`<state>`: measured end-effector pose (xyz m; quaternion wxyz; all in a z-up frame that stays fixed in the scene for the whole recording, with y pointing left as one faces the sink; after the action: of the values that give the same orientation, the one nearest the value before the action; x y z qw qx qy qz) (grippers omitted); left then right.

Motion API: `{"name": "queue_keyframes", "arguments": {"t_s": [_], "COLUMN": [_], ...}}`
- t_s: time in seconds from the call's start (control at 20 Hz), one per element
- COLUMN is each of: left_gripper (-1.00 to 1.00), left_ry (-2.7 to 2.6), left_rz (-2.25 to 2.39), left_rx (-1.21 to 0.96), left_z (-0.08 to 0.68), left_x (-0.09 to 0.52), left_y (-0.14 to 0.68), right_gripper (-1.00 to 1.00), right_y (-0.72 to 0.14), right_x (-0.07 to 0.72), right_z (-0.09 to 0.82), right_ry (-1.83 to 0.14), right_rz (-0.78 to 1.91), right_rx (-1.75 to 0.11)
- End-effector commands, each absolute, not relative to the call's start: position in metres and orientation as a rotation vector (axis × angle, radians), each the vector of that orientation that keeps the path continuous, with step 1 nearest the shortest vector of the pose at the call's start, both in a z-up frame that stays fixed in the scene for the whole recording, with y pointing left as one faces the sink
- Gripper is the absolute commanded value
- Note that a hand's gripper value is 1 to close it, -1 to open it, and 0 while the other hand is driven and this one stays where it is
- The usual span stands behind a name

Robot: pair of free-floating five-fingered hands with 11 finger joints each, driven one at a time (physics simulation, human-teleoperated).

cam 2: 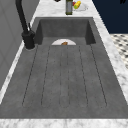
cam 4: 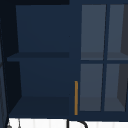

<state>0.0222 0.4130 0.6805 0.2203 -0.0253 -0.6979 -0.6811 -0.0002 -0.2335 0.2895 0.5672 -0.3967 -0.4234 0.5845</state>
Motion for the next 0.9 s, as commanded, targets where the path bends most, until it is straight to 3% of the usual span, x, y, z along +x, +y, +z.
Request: {"name": "queue_keyframes", "arguments": {"t_s": [0.0, 0.85], "left_gripper": [-1.00, -1.00], "left_ry": [-1.944, -1.851], "left_rz": [-1.908, -1.855], "left_rx": [-0.103, 0.251], "left_z": [0.691, 0.669], "left_x": [0.019, 0.029], "left_y": [0.385, 0.292], "right_gripper": [0.00, 0.00], "right_y": [-0.233, -0.233], "right_x": [0.000, 0.000], "right_z": [0.290, 0.290], "right_ry": [-0.995, -0.995], "right_rz": [1.374, 1.374], "right_rx": [-0.932, -0.932]}}
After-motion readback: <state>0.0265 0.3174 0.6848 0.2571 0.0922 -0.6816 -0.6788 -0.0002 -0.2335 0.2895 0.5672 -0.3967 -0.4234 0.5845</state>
